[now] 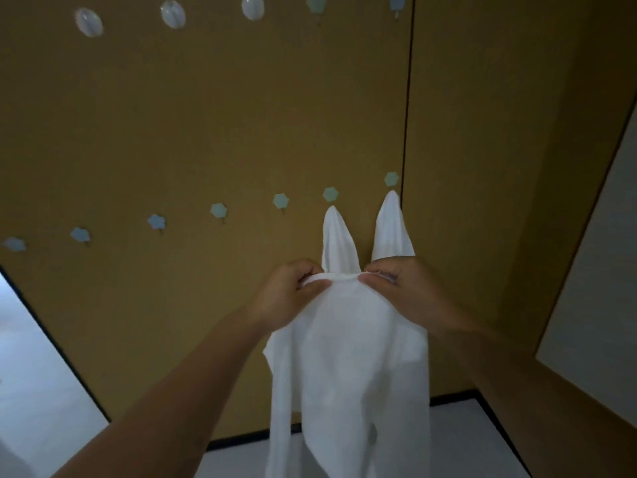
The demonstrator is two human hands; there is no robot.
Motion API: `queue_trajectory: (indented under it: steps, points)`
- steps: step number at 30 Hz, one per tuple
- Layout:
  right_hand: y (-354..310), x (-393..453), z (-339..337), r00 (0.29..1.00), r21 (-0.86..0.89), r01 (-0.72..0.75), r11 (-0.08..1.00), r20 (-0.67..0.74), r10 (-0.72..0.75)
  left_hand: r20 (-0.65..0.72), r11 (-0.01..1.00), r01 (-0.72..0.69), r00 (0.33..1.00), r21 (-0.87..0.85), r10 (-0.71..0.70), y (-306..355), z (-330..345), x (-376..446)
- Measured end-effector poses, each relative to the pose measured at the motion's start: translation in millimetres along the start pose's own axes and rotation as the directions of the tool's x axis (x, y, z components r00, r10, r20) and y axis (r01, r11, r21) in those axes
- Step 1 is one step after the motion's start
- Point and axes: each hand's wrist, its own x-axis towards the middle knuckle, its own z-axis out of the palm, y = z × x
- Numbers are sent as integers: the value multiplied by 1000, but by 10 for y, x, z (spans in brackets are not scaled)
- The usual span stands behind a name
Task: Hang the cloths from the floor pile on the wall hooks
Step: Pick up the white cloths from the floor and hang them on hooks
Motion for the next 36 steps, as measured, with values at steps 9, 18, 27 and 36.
queue_trajectory:
  steps: [9,18,27,36]
  points:
    - [420,1411,513,968,46,195,980,151,-200,-194,981,171,969,95,-150,-644,-211,770]
    - [639,2464,1028,921,44,323,945,217,-325,-234,982,185,957,48,-169,-1343,-401,1513]
    - [859,3316,1568,963,-135,267,954,9,-268,-212,995,98,973,1,-95,-2318,-481,2359]
    - [1089,3868,2036,984,-38,33,999,-171,-39,-286,995,70,954,-70,-87,-2827,-500,3032]
